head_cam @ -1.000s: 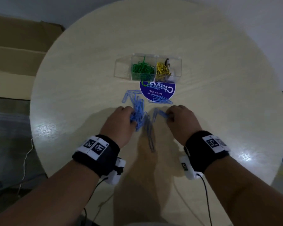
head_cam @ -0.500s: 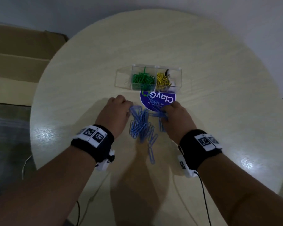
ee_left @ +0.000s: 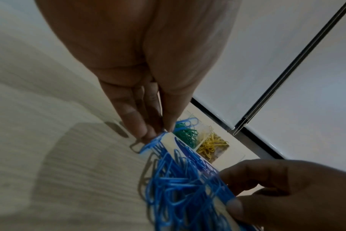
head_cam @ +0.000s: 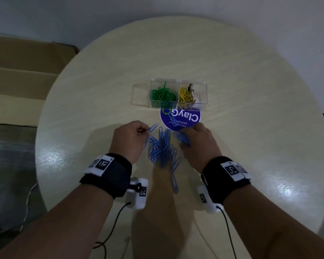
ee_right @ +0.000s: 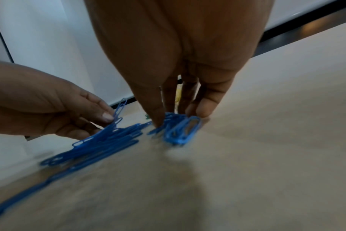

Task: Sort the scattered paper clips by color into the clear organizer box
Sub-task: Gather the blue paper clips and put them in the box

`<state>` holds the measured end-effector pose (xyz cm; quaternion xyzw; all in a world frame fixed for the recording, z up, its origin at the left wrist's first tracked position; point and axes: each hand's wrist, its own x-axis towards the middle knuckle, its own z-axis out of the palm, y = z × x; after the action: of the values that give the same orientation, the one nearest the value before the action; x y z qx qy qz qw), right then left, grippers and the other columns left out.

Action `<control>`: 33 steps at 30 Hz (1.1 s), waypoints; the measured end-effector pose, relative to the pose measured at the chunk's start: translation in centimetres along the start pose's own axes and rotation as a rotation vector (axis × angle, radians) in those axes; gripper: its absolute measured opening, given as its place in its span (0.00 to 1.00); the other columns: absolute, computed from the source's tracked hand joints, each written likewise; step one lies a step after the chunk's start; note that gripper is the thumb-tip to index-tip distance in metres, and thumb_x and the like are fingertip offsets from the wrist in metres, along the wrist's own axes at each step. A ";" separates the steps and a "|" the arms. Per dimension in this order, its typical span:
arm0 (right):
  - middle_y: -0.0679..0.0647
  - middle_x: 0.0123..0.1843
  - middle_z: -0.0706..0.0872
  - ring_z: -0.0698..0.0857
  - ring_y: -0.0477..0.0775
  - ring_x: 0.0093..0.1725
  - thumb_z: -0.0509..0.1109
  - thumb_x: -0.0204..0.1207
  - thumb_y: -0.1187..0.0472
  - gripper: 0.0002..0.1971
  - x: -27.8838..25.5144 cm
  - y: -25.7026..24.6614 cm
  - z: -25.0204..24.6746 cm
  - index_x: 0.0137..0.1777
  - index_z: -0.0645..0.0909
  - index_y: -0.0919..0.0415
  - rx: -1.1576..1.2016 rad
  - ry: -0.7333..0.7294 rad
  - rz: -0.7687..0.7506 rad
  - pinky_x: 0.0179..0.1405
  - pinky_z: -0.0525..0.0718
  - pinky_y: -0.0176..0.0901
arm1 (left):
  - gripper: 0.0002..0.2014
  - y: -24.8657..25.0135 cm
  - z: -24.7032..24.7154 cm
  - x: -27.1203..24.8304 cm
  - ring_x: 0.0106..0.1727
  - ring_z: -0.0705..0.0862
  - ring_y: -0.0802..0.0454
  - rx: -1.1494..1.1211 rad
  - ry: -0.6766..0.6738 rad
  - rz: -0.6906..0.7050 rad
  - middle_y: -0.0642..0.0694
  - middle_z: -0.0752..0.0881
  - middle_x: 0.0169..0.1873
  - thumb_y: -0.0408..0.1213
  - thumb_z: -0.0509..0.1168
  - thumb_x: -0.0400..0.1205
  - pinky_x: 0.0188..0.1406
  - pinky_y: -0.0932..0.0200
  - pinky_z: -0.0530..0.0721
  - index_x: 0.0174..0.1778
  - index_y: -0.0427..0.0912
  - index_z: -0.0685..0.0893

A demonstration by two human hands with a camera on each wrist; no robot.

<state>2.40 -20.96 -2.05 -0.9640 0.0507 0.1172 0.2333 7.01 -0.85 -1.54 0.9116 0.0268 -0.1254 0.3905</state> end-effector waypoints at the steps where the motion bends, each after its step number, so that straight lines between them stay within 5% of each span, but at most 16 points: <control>1: 0.60 0.56 0.82 0.80 0.68 0.55 0.71 0.68 0.62 0.19 0.0 0.1 -0.1 0.60 0.83 0.54 -0.008 -0.004 -0.046 0.57 0.78 0.53 | 0.03 0.0 0.1 0.1 0.38 0.85 0.60 -0.001 -0.027 -0.010 0.53 0.89 0.35 0.37 0.71 0.77 0.39 0.73 0.78 0.41 0.49 0.90; 4: 0.59 0.56 0.86 0.82 0.66 0.55 0.71 0.65 0.60 0.22 -1.2 1.1 -0.9 0.62 0.84 0.56 0.004 0.098 -0.062 0.58 0.76 0.52 | 0.10 -0.7 -0.7 0.0 0.47 0.87 0.52 0.119 -0.023 0.092 0.49 0.90 0.46 0.32 0.67 0.77 0.53 0.60 0.83 0.50 0.48 0.90; 8: 0.59 0.61 0.80 0.79 0.64 0.60 0.77 0.63 0.48 0.35 -3.8 2.3 -1.3 0.72 0.76 0.55 0.042 0.058 0.136 0.63 0.77 0.53 | 0.34 -1.5 -1.7 -0.1 0.61 0.77 0.43 0.449 -0.140 0.493 0.47 0.77 0.69 0.25 0.64 0.70 0.61 0.51 0.79 0.74 0.51 0.76; 12: 0.60 0.62 0.76 0.76 0.67 0.59 0.74 0.67 0.49 0.33 -2.8 1.2 -0.1 0.73 0.73 0.53 -0.039 0.003 0.040 0.61 0.77 0.54 | 0.34 -2.3 -1.6 0.6 0.57 0.77 0.41 0.620 -0.321 0.712 0.49 0.82 0.66 0.24 0.66 0.66 0.52 0.47 0.83 0.71 0.47 0.79; 17: 0.58 0.59 0.79 0.77 0.65 0.55 0.68 0.73 0.55 0.19 -0.1 0.0 0.1 0.64 0.80 0.54 -0.176 -0.047 -0.085 0.57 0.80 0.54 | 0.13 -2.6 -1.9 0.9 0.45 0.81 0.40 0.587 -0.251 0.675 0.46 0.85 0.46 0.30 0.70 0.75 0.43 0.46 0.83 0.54 0.46 0.86; 26: 0.61 0.54 0.82 0.79 0.65 0.54 0.62 0.76 0.59 0.10 0.9 -0.8 -0.7 0.54 0.79 0.61 -0.211 -0.130 -0.065 0.50 0.79 0.54 | 0.04 -2.2 -1.7 -0.7 0.40 0.83 0.38 0.690 -0.209 0.454 0.44 0.80 0.37 0.35 0.68 0.74 0.34 0.48 0.83 0.43 0.45 0.86; 33: 0.60 0.49 0.87 0.84 0.63 0.50 0.65 0.76 0.57 0.09 0.3 0.5 -1.6 0.50 0.84 0.59 0.012 -0.060 0.043 0.44 0.78 0.48 | 0.15 -1.8 -1.6 -1.6 0.34 0.84 0.37 0.735 -0.182 0.444 0.43 0.83 0.33 0.43 0.54 0.74 0.28 0.48 0.84 0.41 0.44 0.86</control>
<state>2.93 -22.17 -0.99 -0.9572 0.0650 0.1510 0.2381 5.54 1.62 -1.38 0.9589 -0.2505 -0.1196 0.0586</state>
